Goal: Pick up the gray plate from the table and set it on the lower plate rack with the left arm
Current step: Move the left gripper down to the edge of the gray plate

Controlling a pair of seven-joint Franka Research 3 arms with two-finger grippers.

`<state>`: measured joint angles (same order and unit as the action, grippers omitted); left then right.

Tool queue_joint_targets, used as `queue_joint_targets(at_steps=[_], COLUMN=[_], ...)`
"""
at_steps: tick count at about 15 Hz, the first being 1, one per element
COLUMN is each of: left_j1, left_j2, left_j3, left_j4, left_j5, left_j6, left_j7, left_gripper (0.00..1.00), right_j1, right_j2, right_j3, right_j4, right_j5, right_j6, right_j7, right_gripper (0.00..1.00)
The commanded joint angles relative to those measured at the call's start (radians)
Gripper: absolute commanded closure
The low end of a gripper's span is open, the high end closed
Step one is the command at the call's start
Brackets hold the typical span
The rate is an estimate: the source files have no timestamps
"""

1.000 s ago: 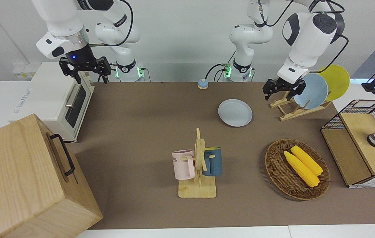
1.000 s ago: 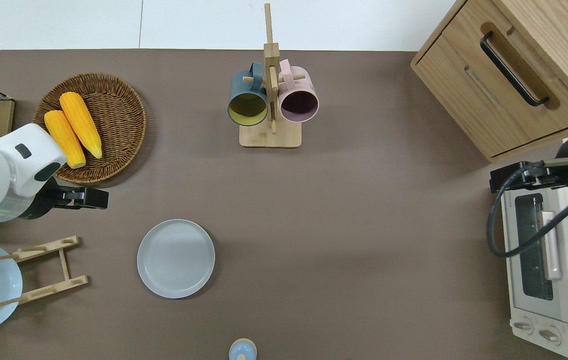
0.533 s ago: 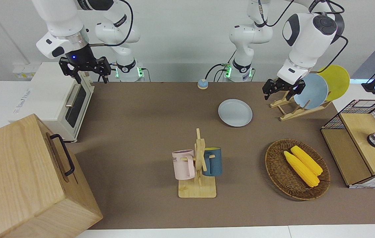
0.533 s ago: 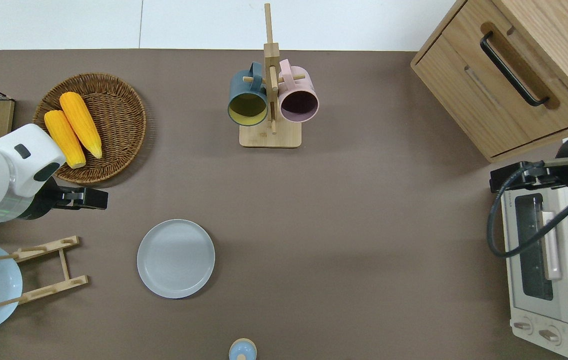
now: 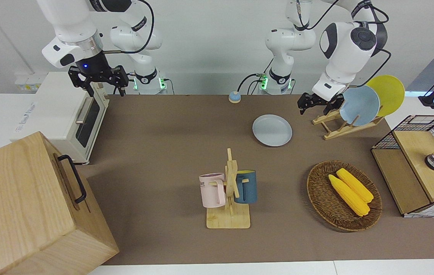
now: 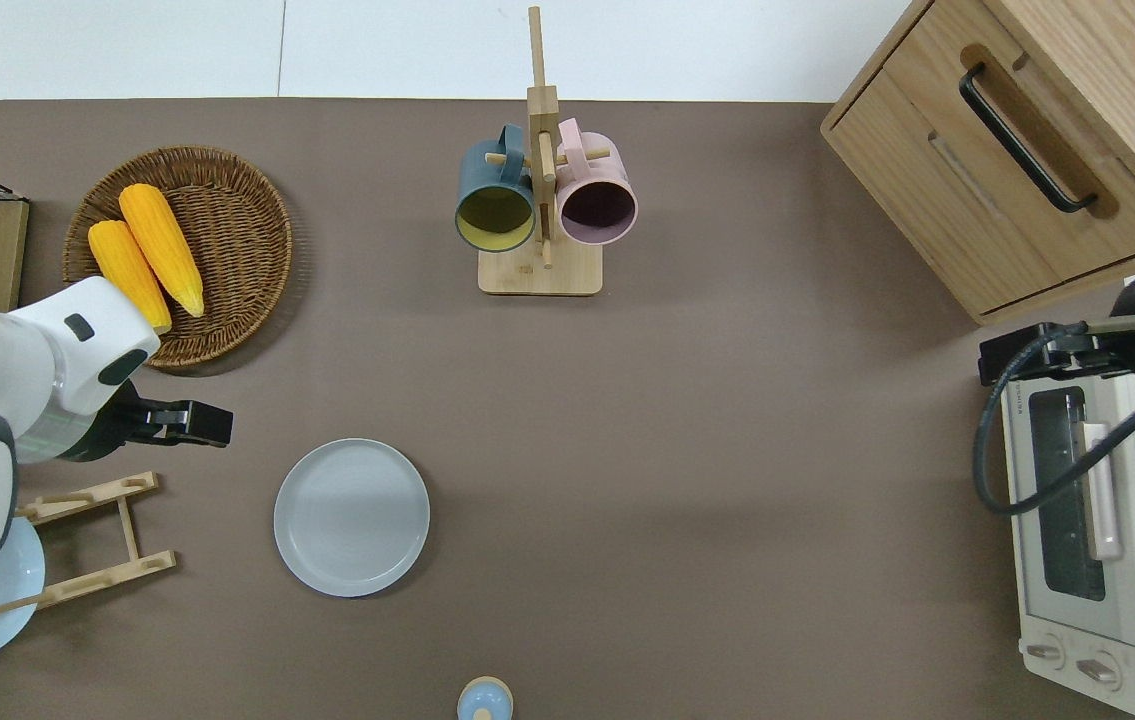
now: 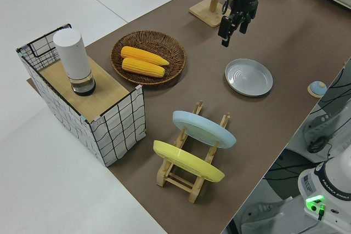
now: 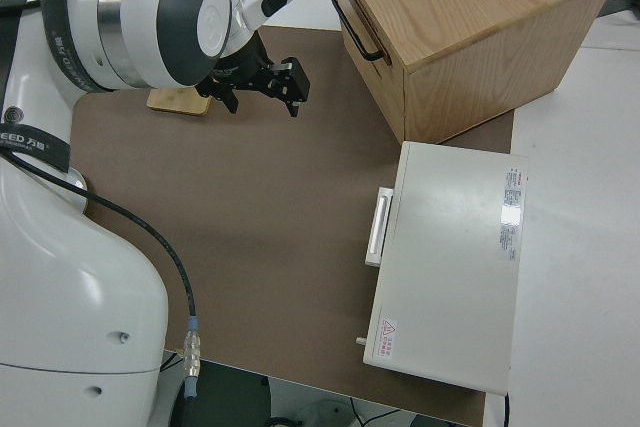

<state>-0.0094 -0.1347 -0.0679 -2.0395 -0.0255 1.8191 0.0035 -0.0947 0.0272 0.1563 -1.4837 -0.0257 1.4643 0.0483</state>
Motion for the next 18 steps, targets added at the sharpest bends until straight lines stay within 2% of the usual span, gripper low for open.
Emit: queue_joint_targets(at_steps=[1, 5, 8, 10, 11, 18], left_j1=[-0.012, -0.047, -0.07, -0.067, -0.067, -0.069], left_j2=[-0.138, -0.141, -0.143, -0.115, -0.123, -0.118], left_j3=[0.003, -0.01, -0.044, -0.049, -0.049, -0.049], left_j4=[-0.212, -0.292, -0.358, -0.388, -0.418, -0.497], left_j5=[-0.008, -0.011, -0.011, -0.01, -0.01, -0.01], left_j6=[0.117, 0.196, 0.276, 0.342, 0.374, 0.468], left_j7=[-0.019, -0.101, -0.181, -0.177, -0.177, -0.168], left_gripper=[0.01, 0.01, 0.01, 0.01, 0.01, 0.01], right_j1=[0.007, 0.007, 0.007, 0.007, 0.007, 0.007], right_j2=[0.0, 0.002, 0.0, 0.0, 0.0, 0.0], right_j3=[-0.006, -0.006, -0.006, -0.006, -0.006, -0.006], right_j4=[0.006, 0.006, 0.006, 0.006, 0.006, 0.006], right_j5=[0.003, 0.003, 0.003, 0.003, 0.003, 0.003], right_j6=[-0.001, -0.001, -0.001, -0.001, -0.001, -0.001], right_j7=[0.004, 0.004, 0.004, 0.004, 0.004, 0.004], right_gripper=[0.017, 0.017, 0.017, 0.017, 0.017, 0.017])
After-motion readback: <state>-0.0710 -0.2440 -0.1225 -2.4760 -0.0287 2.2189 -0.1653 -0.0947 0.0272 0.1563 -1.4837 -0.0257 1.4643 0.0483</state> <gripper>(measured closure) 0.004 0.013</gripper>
